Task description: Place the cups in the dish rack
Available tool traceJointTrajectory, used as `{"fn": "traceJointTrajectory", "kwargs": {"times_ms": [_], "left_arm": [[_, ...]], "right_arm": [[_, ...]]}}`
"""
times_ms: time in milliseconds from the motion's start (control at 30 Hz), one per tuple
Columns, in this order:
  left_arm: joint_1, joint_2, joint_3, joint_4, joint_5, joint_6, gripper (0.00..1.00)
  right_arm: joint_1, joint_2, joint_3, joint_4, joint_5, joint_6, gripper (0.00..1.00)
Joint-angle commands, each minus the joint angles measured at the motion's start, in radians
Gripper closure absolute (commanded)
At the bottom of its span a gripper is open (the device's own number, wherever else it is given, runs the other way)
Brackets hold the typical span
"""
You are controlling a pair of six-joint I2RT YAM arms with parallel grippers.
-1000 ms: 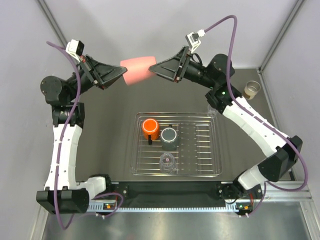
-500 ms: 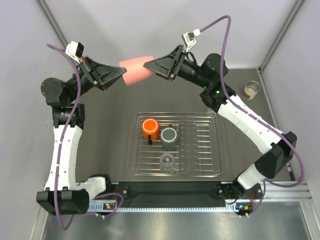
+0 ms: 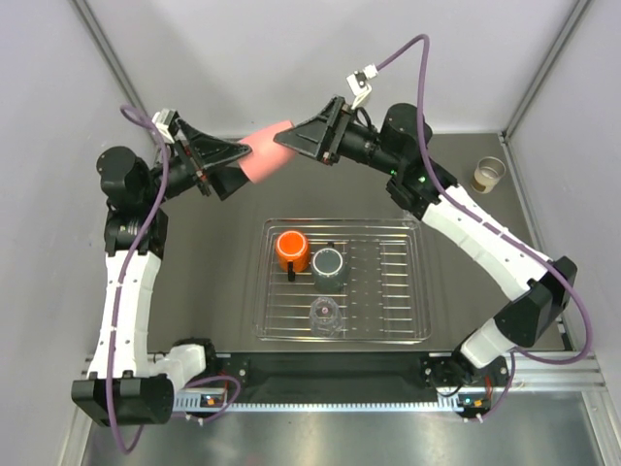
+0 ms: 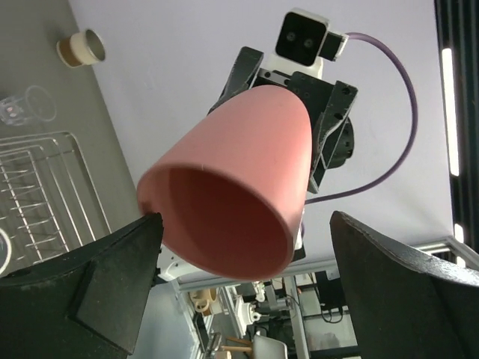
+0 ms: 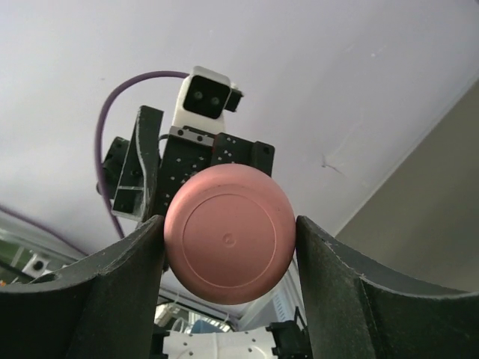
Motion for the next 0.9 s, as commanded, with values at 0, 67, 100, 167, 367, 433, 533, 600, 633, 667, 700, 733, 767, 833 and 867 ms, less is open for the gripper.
{"fn": "traceJointTrajectory", "kwargs": {"times_ms": [0, 67, 100, 167, 367, 433, 533, 600, 633, 667, 700, 733, 767, 833, 867], "left_arm": [[0.010, -0.024, 0.026, -0.141, 0.018, 0.102, 0.01], [0.020, -0.026, 0.032, -0.159, 0.024, 0.112, 0.01], [0.029, -0.026, 0.033, -0.173, 0.026, 0.119, 0.01], [0.036, -0.024, 0.038, -0.196, 0.035, 0.128, 0.01], [0.064, 0.002, 0.100, -0.346, 0.052, 0.212, 0.01], [0.082, 0.018, 0.137, -0.461, 0.035, 0.273, 0.01], [0.093, 0.069, 0.226, -0.668, -0.009, 0.401, 0.01], [0.101, 0.091, 0.300, -0.797, -0.041, 0.479, 0.01], [0.105, 0.112, 0.327, -0.846, -0.082, 0.505, 0.01], [0.107, 0.124, 0.388, -0.889, -0.118, 0.561, 0.01], [0.106, 0.133, 0.419, -0.971, -0.150, 0.591, 0.01], [0.106, 0.149, 0.446, -1.012, -0.228, 0.618, 0.01], [0.106, 0.158, 0.499, -1.055, -0.279, 0.669, 0.01], [0.107, 0.173, 0.541, -1.171, -0.377, 0.708, 0.01], [0.106, 0.176, 0.558, -1.197, -0.444, 0.727, 0.01]], "right_arm": [[0.006, -0.064, 0.040, -0.050, 0.080, -0.065, 1.00], [-0.007, -0.079, 0.033, -0.074, 0.111, -0.077, 1.00], [-0.012, -0.085, 0.027, -0.084, 0.122, -0.079, 1.00], [-0.037, -0.110, -0.001, -0.106, 0.145, -0.083, 1.00], [-0.089, -0.154, 0.003, -0.279, 0.171, -0.167, 1.00], [-0.087, -0.171, 0.004, -0.336, 0.189, -0.209, 1.00], [-0.083, -0.200, -0.003, -0.431, 0.211, -0.299, 1.00], [-0.064, -0.205, -0.006, -0.504, 0.235, -0.342, 1.00], [-0.052, -0.209, -0.006, -0.534, 0.248, -0.362, 1.00], [-0.038, -0.209, -0.004, -0.554, 0.278, -0.408, 1.00], [-0.002, -0.208, -0.004, -0.599, 0.298, -0.430, 1.00], [0.024, -0.199, 0.002, -0.623, 0.320, -0.457, 1.00], [0.052, -0.193, 0.010, -0.641, 0.367, -0.503, 1.00], [0.139, -0.177, 0.011, -0.676, 0.413, -0.540, 1.00], [0.169, -0.170, 0.013, -0.683, 0.453, -0.575, 1.00]]}}
